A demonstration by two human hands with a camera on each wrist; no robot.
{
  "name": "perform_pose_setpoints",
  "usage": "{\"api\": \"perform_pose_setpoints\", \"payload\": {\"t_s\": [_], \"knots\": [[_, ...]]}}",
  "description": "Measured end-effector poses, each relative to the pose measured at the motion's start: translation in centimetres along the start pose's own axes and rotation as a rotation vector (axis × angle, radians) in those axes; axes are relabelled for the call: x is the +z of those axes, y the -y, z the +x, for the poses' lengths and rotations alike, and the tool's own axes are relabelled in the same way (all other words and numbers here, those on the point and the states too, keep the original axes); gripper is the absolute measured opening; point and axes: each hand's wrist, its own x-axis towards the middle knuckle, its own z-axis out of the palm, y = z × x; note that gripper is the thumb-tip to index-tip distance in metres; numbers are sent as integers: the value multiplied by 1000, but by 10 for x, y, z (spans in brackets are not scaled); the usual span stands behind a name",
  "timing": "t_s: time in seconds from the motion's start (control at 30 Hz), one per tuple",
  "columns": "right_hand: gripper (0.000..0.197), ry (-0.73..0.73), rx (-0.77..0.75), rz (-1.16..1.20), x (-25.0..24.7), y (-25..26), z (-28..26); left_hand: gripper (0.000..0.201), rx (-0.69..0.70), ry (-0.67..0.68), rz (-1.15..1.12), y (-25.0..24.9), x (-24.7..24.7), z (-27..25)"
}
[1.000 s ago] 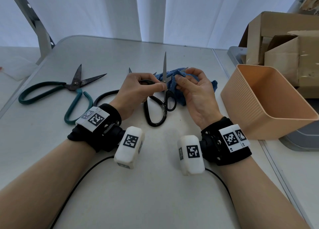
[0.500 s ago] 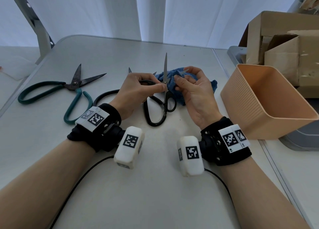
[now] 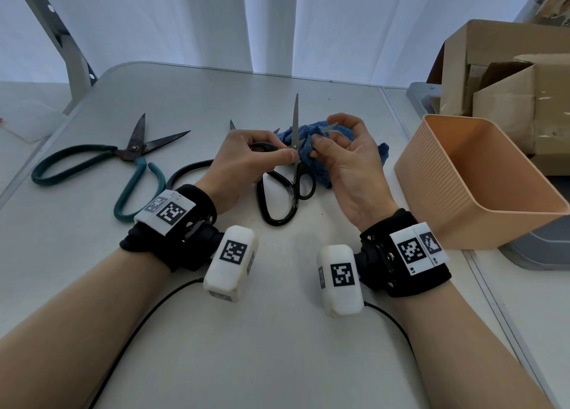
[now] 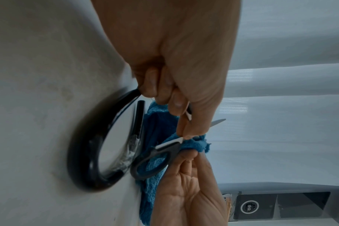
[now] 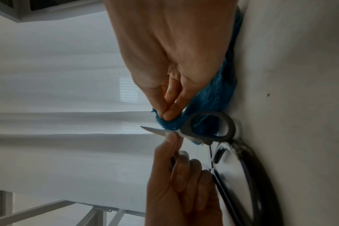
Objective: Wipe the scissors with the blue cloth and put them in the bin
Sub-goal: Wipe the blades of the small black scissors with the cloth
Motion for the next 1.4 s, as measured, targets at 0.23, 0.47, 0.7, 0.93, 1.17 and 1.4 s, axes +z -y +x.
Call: {"api": "perform_pose_setpoints", "payload": {"t_s": [0.23, 0.47, 0.7, 0.93, 1.17, 1.4], "knots": [[44, 18, 15, -83, 2, -4, 0, 14, 10, 20, 11, 0, 0, 0], [34, 53, 31, -83, 0, -1, -1, 17, 4, 3, -19, 2, -1, 1], [33, 33, 27, -80, 2, -1, -1, 14, 17, 17, 7, 2, -1, 0], [30, -1, 22, -30, -1, 2, -1, 14, 3, 5, -4, 1, 0, 0], [32, -96, -21, -3, -1, -3, 0, 17, 2, 8, -2, 1, 0, 1], [26, -68, 19, 64, -3, 0, 2, 17, -11, -12, -23, 3, -1, 2]]}}
